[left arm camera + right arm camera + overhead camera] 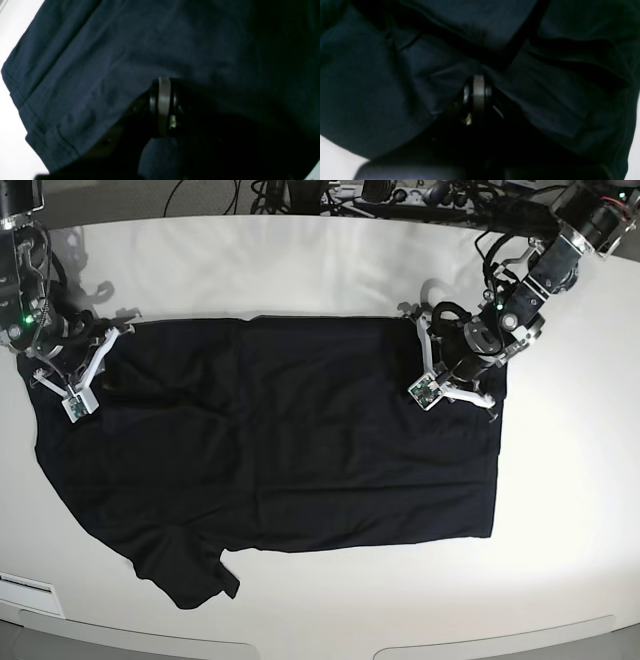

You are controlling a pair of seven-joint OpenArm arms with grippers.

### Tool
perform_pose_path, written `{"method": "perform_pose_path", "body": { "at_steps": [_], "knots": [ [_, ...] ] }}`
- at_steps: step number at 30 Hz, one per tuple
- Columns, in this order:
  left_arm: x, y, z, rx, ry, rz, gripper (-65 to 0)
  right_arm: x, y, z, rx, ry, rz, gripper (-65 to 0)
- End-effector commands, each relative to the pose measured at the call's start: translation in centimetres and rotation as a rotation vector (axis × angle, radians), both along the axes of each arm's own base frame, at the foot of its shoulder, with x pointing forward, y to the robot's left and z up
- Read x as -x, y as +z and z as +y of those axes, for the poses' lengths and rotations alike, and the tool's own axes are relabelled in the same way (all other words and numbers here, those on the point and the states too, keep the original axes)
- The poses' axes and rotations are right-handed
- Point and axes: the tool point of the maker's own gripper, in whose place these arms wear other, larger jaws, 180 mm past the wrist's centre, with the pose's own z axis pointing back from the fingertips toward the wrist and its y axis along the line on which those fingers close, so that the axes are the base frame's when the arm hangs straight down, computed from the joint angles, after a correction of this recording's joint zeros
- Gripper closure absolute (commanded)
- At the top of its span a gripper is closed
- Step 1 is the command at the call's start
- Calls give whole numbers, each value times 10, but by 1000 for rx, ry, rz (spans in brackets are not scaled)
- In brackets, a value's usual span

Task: Fold the T-shirt properly
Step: 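Release the shirt and regrasp its collar-side edge with both grippers, then drag the collar-side edge toward the robot to straighten the shirt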

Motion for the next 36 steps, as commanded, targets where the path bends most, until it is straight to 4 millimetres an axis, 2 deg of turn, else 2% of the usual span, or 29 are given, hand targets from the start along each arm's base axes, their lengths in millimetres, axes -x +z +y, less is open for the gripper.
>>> {"method": "perform_pose_path", "body": {
  "at_steps": [1, 3, 6, 10, 15, 19, 24, 27, 32, 36],
  "knots": [
    [24, -22, 19, -113, -16, 115, 0, 34, -21, -13, 74, 8, 144, 0],
    [35, -21, 21, -129, -33, 135, 0, 46, -23, -17, 94, -18, 175, 0],
    [62, -20, 23, -148, -71, 171, 0, 78, -25, -20, 115, -24, 239, 0],
    [84, -12, 29, -171, -121, 188, 0, 105, -10, -17, 118, -11, 239, 0],
    [94, 0, 40, -184, -161, 210, 0, 127, 15, -15, 135, -17, 212, 0],
    [122, 2, 38, -155, -182, 283, 0, 148, 22, -17, 144, -15, 231, 0],
    [153, 6, 29, -140, -231, 324, 0, 148, 24, -22, 158, -22, 226, 0],
    [152, 7, 31, -180, -252, 283, 0, 148, 24, -22, 155, -21, 222, 0],
    [122, 14, 45, -274, -202, 130, 0, 142, 27, -20, 152, -18, 200, 0],
    [113, 28, 36, -271, -211, 62, 0, 134, 39, -11, 173, 23, 168, 0]
  ]
}}
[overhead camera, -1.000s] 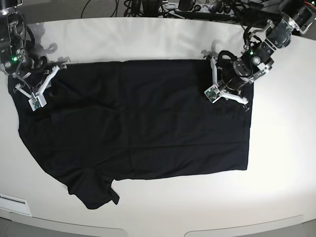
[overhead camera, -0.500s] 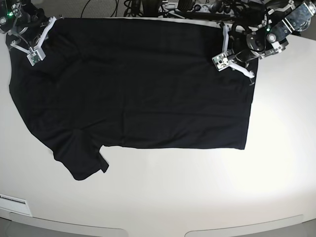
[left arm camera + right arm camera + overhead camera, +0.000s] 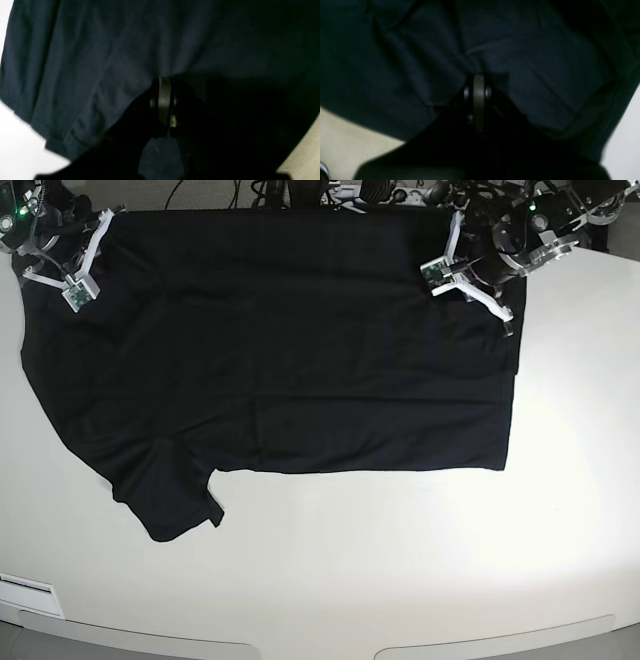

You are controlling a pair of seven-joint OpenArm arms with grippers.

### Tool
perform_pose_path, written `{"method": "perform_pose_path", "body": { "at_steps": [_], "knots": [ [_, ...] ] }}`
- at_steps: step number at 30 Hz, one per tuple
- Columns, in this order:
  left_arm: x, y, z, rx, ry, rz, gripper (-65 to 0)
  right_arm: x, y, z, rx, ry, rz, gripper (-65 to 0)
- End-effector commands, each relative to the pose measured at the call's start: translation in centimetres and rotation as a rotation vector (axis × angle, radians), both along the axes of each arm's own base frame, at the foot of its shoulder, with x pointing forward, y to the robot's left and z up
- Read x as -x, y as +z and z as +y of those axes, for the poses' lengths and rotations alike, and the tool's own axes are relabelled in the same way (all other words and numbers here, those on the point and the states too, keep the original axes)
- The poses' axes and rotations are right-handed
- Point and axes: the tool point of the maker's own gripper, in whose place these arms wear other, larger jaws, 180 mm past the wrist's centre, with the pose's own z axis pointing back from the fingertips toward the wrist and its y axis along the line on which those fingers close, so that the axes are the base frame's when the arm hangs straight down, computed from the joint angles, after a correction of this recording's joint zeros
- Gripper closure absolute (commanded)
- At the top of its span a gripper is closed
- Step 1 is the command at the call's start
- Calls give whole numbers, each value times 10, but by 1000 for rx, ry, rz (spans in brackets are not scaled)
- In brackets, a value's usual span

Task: Fold the T-shirt properly
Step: 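Drag the collar-side edge toward the robot to straighten the shirt, then move both grippers to the hem corners of the shirt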

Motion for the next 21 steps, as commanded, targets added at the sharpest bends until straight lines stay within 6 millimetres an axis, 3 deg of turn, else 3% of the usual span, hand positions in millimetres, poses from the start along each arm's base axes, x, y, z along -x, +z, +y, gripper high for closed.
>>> {"method": "perform_pose_path", "body": {
  "at_steps": [1, 5, 9, 14, 17, 21],
  "knots": [
    [-4, 8, 2, -12, -9, -25, 0, -6, 9, -1, 25, 29, -28, -40],
    [-11, 27, -11, 37, 5, -89, 0, -23, 31, 1, 113, 76, -118, -168],
    [-25, 50, -15, 72, 84, -175, 0, -43, 57, -2, 215, 85, -244, -183],
    [-60, 92, -8, 122, 183, -392, 0, -58, 73, -2, 233, 51, -351, -183],
    [-86, 101, 15, 125, 271, -413, 0, -59, 74, -2, 225, 36, -361, -183],
    [-137, 119, 64, 135, 416, -462, 0, -60, 74, -2, 225, 36, -363, -183]
  ]
}}
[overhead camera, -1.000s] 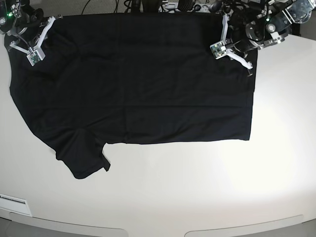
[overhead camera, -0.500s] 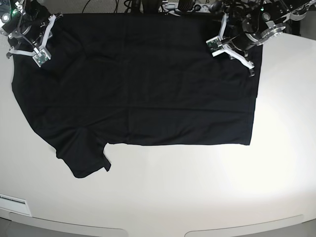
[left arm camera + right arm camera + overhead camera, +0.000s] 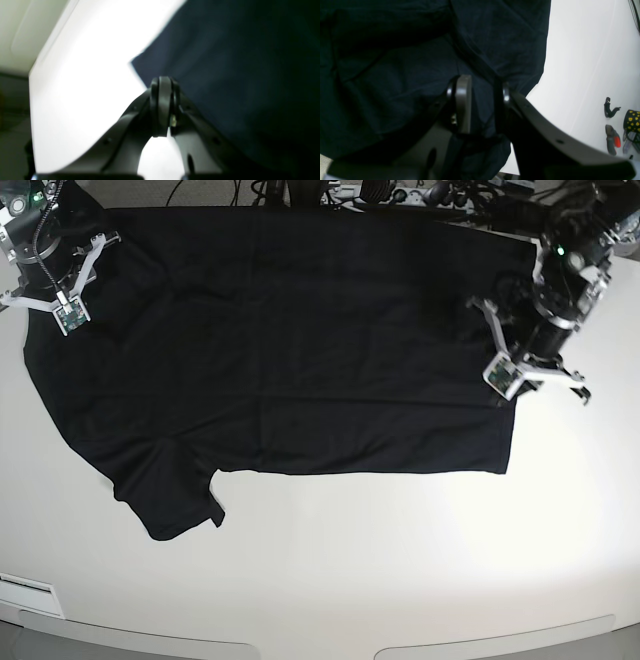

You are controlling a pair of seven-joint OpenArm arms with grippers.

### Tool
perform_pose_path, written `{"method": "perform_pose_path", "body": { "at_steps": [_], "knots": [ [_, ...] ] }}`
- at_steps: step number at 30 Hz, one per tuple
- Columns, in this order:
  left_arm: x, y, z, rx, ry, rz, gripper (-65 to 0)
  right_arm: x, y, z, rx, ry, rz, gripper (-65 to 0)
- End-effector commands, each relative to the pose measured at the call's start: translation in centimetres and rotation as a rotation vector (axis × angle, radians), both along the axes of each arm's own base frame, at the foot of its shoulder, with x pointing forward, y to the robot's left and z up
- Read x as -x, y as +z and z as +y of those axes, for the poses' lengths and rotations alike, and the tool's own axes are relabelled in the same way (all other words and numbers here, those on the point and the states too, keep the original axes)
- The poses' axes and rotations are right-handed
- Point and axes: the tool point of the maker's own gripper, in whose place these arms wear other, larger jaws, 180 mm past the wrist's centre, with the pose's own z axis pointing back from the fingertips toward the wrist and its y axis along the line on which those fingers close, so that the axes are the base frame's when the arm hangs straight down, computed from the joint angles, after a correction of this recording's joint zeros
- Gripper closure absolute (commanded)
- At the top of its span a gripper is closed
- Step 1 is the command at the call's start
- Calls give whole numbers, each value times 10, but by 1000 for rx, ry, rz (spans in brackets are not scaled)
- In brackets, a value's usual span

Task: Fold the T-shirt properly
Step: 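Move both grippers to the hem corners of the shirt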

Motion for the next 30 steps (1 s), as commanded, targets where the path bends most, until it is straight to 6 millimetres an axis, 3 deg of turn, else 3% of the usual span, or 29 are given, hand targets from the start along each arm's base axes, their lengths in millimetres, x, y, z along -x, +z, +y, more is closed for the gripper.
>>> {"method": "perform_pose_path", "body": {
  "at_steps": [1, 5, 8, 13, 17, 22, 27, 30],
  "knots": [
    [-20, 19, 13, 16, 25, -71, 0, -6, 8, 1, 7, 15, -34, -183],
    [-66, 18, 61, 191, 158, -77, 0, -6, 8, 0, 7, 15, -33, -183],
    [-89, -9, 86, 395, 255, 28, 0, -6, 8, 1, 6, 15, -33, -183],
    [-110, -56, 100, 715, 404, 238, -24, -7, 9, 0, 5, 10, -39, -183],
    [-111, -76, 83, 848, 397, 402, -322, -7, 9, -1, 6, 0, -44, -183],
    [-105, -104, 52, 908, 417, 577, -329, -7, 10, -1, 5, -2, -46, -183],
    [-91, -120, 19, 914, 352, 696, -329, -10, 11, 1, -2, 6, -63, -183],
    [-85, -122, 12, 918, 341, 737, -325, -17, 16, 1, -6, 7, -92, -183]
  ]
}}
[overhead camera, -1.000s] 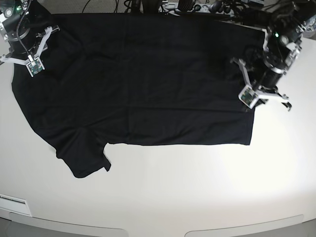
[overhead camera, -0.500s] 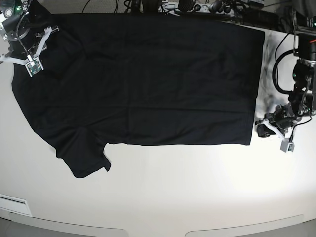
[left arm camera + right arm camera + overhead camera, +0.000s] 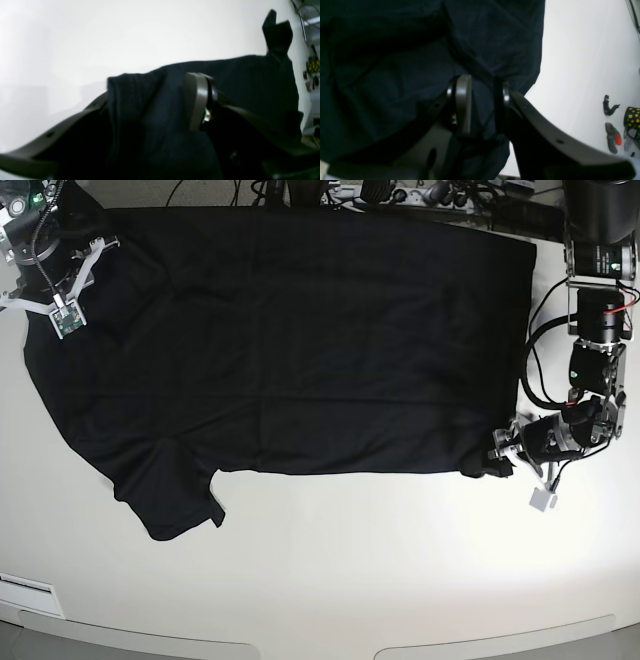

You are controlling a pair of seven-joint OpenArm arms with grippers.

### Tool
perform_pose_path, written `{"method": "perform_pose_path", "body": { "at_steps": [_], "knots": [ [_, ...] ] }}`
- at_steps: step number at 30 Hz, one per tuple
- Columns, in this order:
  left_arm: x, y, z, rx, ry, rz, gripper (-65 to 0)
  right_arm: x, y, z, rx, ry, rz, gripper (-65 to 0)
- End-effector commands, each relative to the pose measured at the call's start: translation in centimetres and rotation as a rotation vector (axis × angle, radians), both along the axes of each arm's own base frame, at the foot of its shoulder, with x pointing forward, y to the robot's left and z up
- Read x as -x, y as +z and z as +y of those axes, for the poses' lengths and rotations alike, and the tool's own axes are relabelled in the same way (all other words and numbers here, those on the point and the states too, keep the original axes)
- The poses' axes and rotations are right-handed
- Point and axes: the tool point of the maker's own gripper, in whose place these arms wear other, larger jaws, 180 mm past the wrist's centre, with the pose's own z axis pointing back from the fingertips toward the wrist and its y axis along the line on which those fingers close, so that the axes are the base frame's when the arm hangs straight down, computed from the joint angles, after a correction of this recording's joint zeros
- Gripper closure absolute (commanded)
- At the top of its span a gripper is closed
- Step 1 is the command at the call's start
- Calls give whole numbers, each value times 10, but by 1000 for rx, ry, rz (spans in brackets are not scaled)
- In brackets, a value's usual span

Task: Fold the T-shirt properly
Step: 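Move both grippers to the hem corners of the shirt, then grasp the hem corners with both grippers and lift them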

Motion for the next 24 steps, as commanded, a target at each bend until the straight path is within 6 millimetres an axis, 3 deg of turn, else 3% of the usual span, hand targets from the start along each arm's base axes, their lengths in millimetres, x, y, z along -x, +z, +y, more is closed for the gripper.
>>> {"method": "perform_pose_path", "body": {
  "at_steps": [1, 2, 5, 8, 10, 18, 24],
  "knots": [
    [15, -13, 7, -65, -35, 85, -302, -12, 13, 1, 10, 18, -65, -183],
    [15, -13, 8, -69, -34, 85, -250, -19, 17, 2, 4, 25, -94, -184],
    [15, -16, 19, -109, -18, 92, 0, -49, 39, 6, -12, 43, -222, -242],
    [14, -17, 24, -136, -15, 86, 0, -88, 62, -4, -32, 23, -356, -316],
    [14, -16, 22, -133, -30, 77, 0, -114, 64, -15, -93, -8, -387, -319],
    [17, -18, 17, -127, -56, 76, 0, -215, 42, -77, -515, -176, -324, -319],
    [18, -18, 17, -128, -59, 83, 0, -253, 14, -109, -843, -370, -218, -319]
  ]
}}
